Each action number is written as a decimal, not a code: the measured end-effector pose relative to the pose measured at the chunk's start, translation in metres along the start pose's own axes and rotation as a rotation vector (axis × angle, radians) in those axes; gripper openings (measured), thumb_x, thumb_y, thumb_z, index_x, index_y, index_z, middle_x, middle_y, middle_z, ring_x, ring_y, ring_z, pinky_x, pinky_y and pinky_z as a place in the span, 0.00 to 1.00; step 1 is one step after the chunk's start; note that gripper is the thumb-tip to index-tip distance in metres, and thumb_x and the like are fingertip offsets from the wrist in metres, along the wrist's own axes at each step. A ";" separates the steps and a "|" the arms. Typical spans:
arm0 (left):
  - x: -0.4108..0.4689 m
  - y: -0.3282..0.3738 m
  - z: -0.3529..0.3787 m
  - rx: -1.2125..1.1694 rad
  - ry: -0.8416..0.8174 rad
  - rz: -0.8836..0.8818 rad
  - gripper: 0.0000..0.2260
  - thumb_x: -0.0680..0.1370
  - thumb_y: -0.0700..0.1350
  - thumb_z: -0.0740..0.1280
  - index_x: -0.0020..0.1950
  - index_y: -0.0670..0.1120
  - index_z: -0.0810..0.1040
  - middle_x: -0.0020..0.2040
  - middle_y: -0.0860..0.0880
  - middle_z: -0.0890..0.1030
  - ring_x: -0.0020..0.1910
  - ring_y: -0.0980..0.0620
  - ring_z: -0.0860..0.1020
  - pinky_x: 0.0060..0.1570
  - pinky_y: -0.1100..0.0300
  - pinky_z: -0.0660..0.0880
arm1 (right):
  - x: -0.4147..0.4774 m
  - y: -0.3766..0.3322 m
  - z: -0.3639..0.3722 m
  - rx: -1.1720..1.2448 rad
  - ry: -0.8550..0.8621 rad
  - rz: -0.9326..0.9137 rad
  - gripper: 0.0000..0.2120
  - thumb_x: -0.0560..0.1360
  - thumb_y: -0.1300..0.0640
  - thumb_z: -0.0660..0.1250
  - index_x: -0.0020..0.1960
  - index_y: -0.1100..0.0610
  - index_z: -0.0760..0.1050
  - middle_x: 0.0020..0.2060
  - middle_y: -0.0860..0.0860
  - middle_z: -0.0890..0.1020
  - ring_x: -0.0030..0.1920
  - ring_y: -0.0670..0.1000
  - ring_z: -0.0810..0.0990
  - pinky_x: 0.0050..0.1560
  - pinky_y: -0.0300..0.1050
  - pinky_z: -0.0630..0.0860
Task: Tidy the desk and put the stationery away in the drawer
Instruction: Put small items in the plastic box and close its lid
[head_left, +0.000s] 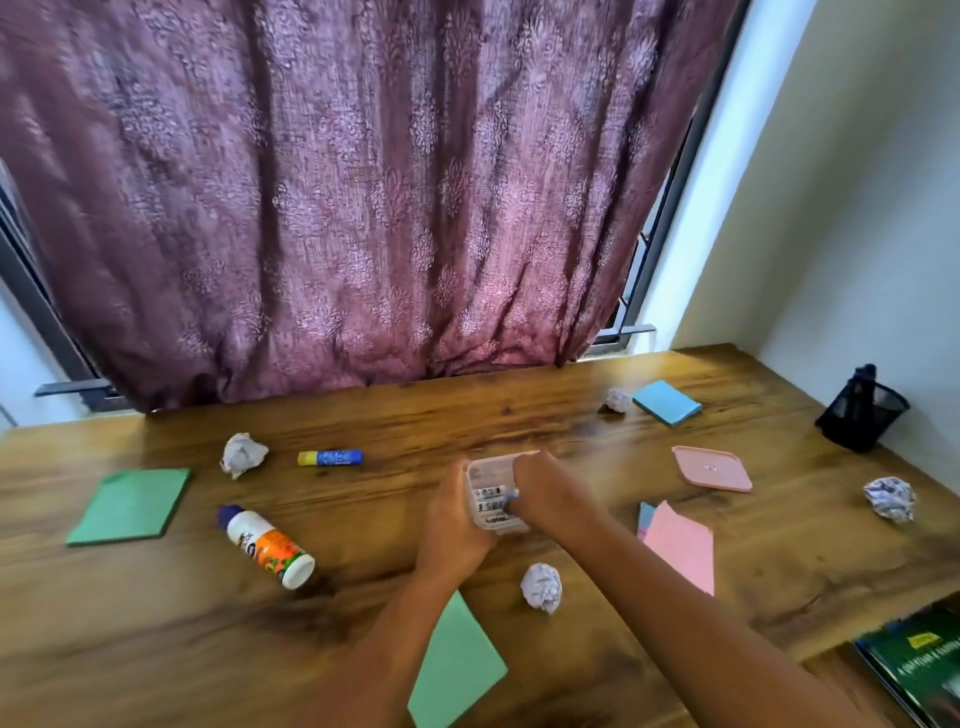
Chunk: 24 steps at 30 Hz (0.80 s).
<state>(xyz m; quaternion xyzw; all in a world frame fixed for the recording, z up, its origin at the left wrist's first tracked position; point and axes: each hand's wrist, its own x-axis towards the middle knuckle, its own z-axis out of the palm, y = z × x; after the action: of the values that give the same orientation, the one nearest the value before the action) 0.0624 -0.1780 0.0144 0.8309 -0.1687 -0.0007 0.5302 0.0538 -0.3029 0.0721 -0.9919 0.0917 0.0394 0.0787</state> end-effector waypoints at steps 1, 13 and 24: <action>-0.005 0.002 0.000 -0.001 -0.001 0.003 0.30 0.62 0.47 0.80 0.59 0.50 0.70 0.52 0.54 0.79 0.47 0.57 0.78 0.40 0.76 0.71 | -0.007 0.000 -0.001 -0.043 0.031 -0.003 0.15 0.74 0.57 0.68 0.60 0.59 0.76 0.57 0.57 0.80 0.56 0.58 0.80 0.51 0.48 0.77; -0.054 0.019 0.006 0.009 0.032 0.047 0.29 0.61 0.46 0.79 0.58 0.51 0.71 0.51 0.54 0.79 0.48 0.55 0.79 0.46 0.59 0.77 | -0.071 0.002 -0.008 0.024 0.084 0.011 0.10 0.74 0.66 0.63 0.54 0.65 0.76 0.53 0.61 0.80 0.53 0.61 0.80 0.44 0.47 0.73; -0.063 0.020 0.015 0.072 0.011 0.054 0.33 0.61 0.45 0.80 0.61 0.52 0.68 0.54 0.54 0.77 0.52 0.55 0.78 0.48 0.59 0.78 | -0.090 0.014 -0.012 -0.029 0.047 0.014 0.11 0.75 0.66 0.61 0.55 0.62 0.77 0.53 0.59 0.81 0.53 0.59 0.80 0.46 0.47 0.74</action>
<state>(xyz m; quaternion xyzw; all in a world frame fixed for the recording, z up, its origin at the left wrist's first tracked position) -0.0049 -0.1814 0.0141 0.8446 -0.1881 0.0241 0.5007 -0.0362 -0.3023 0.0905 -0.9929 0.0999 0.0178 0.0619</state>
